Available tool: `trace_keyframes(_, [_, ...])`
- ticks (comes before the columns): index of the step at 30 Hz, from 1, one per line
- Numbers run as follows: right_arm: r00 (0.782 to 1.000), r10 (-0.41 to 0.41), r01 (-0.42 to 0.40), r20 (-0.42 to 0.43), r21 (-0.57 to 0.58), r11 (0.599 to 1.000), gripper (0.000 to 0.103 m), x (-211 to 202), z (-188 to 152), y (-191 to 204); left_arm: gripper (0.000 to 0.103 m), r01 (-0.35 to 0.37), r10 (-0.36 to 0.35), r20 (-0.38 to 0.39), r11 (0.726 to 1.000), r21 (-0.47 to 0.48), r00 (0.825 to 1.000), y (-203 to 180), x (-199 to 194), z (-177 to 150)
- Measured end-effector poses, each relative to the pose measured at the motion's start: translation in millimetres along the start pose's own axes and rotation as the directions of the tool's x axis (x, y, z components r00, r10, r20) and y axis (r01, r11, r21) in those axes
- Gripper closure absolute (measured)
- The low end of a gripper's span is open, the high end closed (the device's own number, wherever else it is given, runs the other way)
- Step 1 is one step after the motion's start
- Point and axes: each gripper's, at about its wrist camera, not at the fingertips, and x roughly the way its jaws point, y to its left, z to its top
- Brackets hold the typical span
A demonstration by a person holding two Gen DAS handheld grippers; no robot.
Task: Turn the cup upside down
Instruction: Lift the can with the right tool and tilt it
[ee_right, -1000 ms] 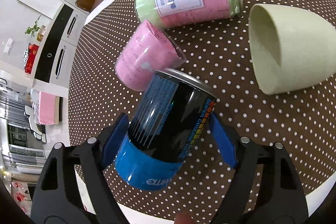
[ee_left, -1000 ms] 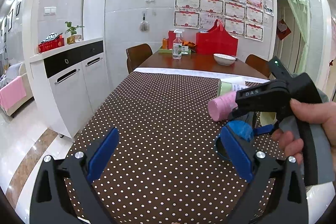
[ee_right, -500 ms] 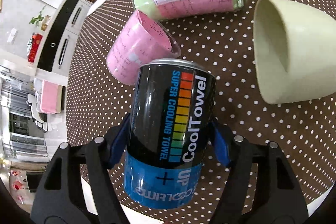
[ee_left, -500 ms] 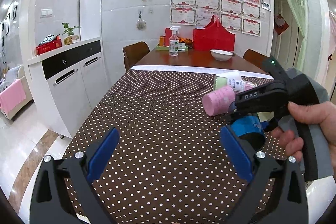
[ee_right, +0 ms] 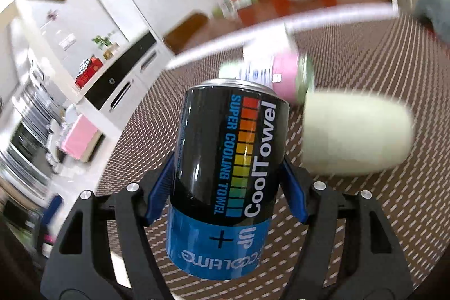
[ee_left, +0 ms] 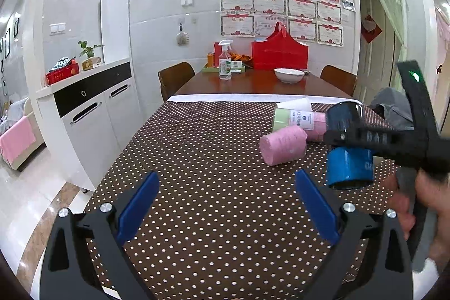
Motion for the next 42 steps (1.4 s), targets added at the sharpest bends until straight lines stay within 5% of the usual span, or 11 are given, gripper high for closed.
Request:
trace_keyframes(11, [0.988,-0.077,0.1,0.136,-0.169,0.98,0.034,21,-27,26,0.007,0.007,-0.006,-0.013,1.0,0.024,1.0,-19,1,-2])
trace_keyframes(39, [0.983,-0.126,0.157,0.137,-0.246,0.957,0.033,14,-49,41,0.007,0.027,-0.026,-0.017,0.999,0.027,1.0,-28,-1,-9])
trace_keyframes(42, [0.984,-0.117,0.147,0.133,-0.244,0.959,0.019,9,-50,41,0.007,0.025,-0.025,-0.016,0.999,0.027,1.0,-28,-2,-9])
